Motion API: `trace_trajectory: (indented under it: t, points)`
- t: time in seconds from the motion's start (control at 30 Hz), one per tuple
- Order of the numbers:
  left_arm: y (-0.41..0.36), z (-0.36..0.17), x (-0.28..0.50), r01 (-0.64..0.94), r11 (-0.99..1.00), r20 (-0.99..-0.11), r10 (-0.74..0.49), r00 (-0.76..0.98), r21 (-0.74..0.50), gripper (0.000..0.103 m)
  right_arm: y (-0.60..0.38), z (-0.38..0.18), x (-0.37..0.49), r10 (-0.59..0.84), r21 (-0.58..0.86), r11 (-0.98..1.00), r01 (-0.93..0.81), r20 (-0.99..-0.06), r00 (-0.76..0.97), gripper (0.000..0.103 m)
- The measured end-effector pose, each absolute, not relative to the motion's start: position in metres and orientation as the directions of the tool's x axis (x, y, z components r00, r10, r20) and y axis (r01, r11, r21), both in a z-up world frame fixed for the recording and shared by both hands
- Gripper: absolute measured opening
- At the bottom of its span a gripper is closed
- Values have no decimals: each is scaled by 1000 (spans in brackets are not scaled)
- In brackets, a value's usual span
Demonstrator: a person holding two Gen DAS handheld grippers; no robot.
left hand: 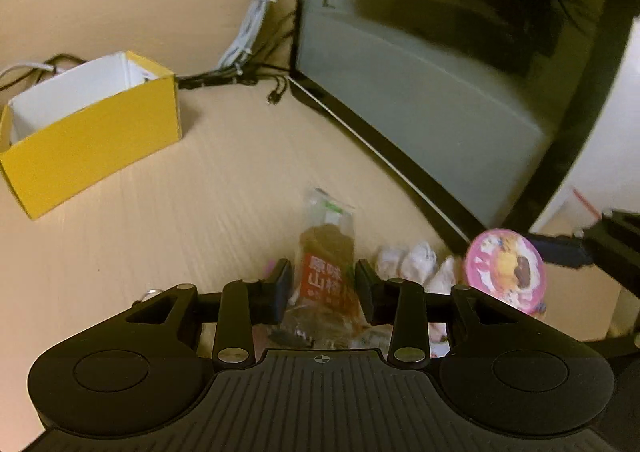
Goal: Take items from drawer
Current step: 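Grasp the green snack packet with the left tool while the right tool lifts the pink cup, then release both items on the desktop and move both tools back to the drawer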
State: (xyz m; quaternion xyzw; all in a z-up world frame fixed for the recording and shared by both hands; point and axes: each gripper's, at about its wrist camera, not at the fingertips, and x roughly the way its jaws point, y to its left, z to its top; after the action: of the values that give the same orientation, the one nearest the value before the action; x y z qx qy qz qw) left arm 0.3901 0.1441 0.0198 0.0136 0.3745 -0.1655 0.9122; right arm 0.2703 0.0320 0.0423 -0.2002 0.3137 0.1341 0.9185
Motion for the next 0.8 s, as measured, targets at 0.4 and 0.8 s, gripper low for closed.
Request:
trace_trajectory:
  t: [0.4, 0.8]
  points:
    - [149, 54, 356, 272, 958, -652, -263, 711, -90, 40, 15, 62, 234, 142, -293, 887, -358, -564, 814, 87]
    - [156, 65, 263, 193, 975, -666, -214, 715, -106, 40, -62, 60, 171, 204, -172, 926, -335, -518, 830, 103]
